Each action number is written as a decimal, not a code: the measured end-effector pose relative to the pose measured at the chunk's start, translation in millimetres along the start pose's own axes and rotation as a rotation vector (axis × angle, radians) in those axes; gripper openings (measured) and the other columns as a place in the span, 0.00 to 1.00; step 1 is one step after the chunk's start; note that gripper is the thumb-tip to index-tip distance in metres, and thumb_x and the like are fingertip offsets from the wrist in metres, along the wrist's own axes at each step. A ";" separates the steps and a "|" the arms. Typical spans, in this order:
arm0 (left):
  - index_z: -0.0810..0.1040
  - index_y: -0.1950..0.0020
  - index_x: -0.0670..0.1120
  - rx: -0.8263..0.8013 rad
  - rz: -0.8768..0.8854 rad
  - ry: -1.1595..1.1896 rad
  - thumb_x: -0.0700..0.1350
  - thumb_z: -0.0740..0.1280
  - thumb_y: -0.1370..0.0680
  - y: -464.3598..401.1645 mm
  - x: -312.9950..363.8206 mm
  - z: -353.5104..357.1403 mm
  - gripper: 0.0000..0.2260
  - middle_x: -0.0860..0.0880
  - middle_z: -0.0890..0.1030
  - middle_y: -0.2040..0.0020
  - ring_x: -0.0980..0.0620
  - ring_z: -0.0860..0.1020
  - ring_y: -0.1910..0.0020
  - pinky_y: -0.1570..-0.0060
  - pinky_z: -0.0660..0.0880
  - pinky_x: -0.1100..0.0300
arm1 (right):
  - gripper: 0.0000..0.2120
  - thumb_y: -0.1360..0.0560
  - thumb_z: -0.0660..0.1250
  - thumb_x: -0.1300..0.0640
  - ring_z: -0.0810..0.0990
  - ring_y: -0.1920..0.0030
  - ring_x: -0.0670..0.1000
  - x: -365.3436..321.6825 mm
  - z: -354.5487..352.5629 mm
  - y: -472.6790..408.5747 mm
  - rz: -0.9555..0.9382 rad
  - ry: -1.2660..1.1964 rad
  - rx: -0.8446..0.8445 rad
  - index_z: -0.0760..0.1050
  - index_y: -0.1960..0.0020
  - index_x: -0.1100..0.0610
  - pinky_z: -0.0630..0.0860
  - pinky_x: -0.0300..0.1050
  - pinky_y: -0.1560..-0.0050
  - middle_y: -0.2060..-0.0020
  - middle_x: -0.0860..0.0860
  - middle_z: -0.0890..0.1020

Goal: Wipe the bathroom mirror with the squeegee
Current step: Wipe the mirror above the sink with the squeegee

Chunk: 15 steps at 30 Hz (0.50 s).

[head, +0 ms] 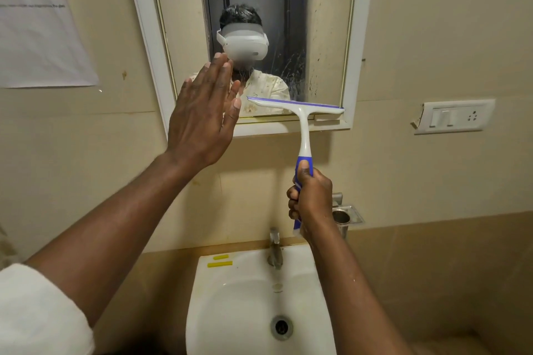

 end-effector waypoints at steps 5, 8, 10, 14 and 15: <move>0.49 0.22 0.49 0.002 0.002 0.010 0.54 0.48 0.19 3.2 1.5 -2.8 0.25 0.50 0.50 0.21 0.53 0.50 0.23 0.26 0.48 0.52 | 0.17 0.21 0.58 0.45 0.63 0.79 0.47 1.2 -9.5 6.3 0.035 0.068 0.038 0.67 0.62 0.56 0.61 0.37 0.78 0.73 0.53 0.69; 0.50 0.22 0.48 -0.002 -0.002 0.020 0.54 0.49 0.18 3.4 3.3 -5.0 0.25 0.50 0.50 0.21 0.52 0.50 0.23 0.26 0.49 0.50 | 0.17 0.22 0.58 0.45 0.64 0.79 0.48 -1.7 -17.0 8.0 0.047 0.142 0.071 0.68 0.63 0.56 0.62 0.38 0.77 0.74 0.52 0.70; 0.50 0.22 0.48 -0.001 -0.004 0.025 0.54 0.49 0.18 3.9 5.5 -6.4 0.25 0.50 0.50 0.21 0.52 0.50 0.23 0.26 0.49 0.50 | 0.17 0.22 0.58 0.44 0.64 0.79 0.48 -4.5 -19.2 9.1 0.043 0.172 0.081 0.68 0.63 0.55 0.62 0.38 0.77 0.74 0.51 0.70; 0.49 0.22 0.48 -0.003 -0.001 0.024 0.54 0.48 0.19 5.9 8.8 -9.7 0.26 0.50 0.49 0.21 0.53 0.50 0.23 0.26 0.48 0.51 | 0.18 0.23 0.58 0.43 0.65 0.79 0.48 -9.4 -20.1 11.6 0.047 0.200 0.094 0.69 0.63 0.56 0.63 0.38 0.77 0.76 0.50 0.71; 0.49 0.22 0.48 0.000 -0.001 0.025 0.54 0.48 0.19 5.6 9.0 -11.6 0.26 0.50 0.49 0.21 0.53 0.49 0.23 0.26 0.48 0.51 | 0.18 0.23 0.58 0.43 0.65 0.79 0.48 -10.8 -20.1 11.8 0.047 0.206 0.095 0.69 0.63 0.56 0.63 0.38 0.77 0.75 0.50 0.71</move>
Point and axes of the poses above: each hand's wrist, its own y-axis away from the middle knuckle, its own z-axis out of the palm, x = y × z, the point moved 7 cm from there along -y, towards the middle knuckle
